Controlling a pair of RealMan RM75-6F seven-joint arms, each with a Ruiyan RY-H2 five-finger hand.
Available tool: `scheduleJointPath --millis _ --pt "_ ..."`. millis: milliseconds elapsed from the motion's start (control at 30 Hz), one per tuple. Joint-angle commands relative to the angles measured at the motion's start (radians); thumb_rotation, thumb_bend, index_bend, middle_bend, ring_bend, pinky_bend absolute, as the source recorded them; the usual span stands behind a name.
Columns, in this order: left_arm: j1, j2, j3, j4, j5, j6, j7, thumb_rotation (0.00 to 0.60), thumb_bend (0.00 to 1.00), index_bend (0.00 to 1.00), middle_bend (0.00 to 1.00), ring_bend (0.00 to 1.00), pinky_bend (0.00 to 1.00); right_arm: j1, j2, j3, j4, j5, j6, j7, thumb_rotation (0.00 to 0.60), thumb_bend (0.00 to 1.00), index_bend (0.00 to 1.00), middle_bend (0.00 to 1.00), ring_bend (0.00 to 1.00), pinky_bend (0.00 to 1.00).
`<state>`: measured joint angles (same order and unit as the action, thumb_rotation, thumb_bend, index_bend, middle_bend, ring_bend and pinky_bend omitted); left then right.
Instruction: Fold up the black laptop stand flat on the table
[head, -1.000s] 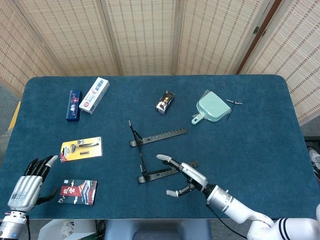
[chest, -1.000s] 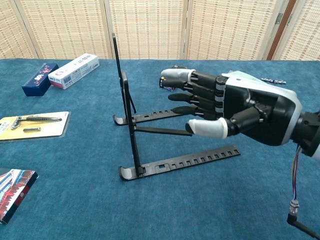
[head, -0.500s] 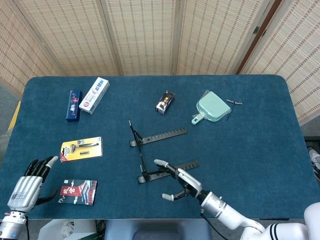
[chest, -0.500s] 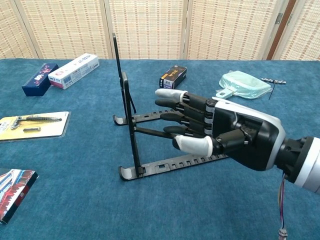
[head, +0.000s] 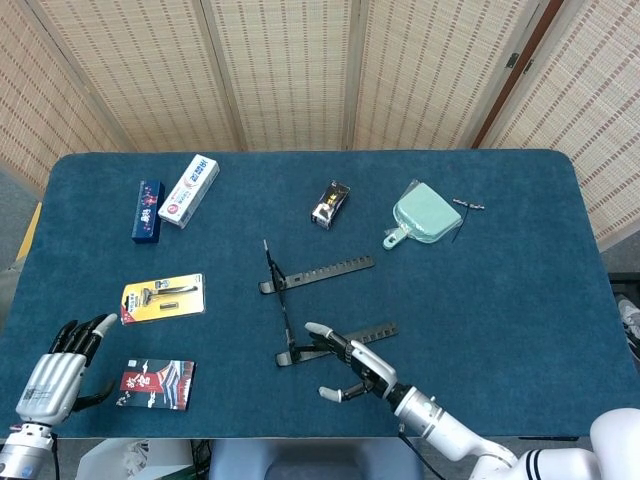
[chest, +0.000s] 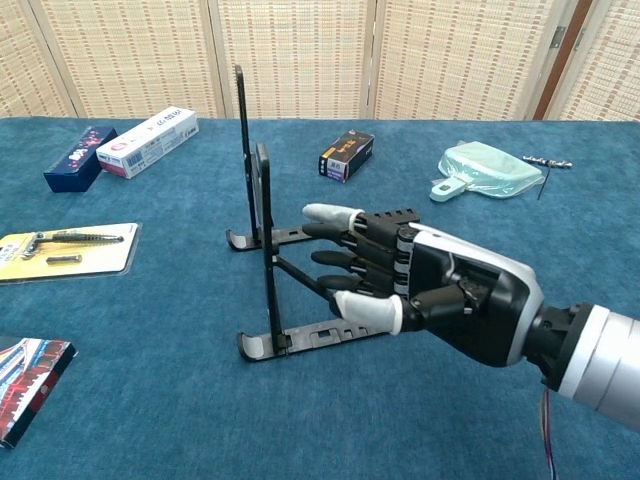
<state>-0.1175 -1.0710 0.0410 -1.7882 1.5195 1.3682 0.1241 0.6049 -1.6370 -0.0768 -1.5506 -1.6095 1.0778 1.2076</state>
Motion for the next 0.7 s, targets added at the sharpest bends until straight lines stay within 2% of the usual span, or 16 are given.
scheduleJointPath --millis 33,700 --pt "0.001 0.001 0.001 -0.001 -0.001 0.000 0.000 0.600 0.27 0.01 0.08 0.11 0.03 -0.001 -0.019 0.002 0.015 0.003 -0.005 0.007 0.600 0.17 0.00 0.00 0.00 0.06" --pt "0.005 0.009 0.005 -0.010 0.002 0.005 0.005 0.600 0.27 0.01 0.08 0.11 0.03 -0.011 -0.122 0.003 0.097 0.008 -0.024 0.052 0.600 0.18 0.00 0.00 0.00 0.06"
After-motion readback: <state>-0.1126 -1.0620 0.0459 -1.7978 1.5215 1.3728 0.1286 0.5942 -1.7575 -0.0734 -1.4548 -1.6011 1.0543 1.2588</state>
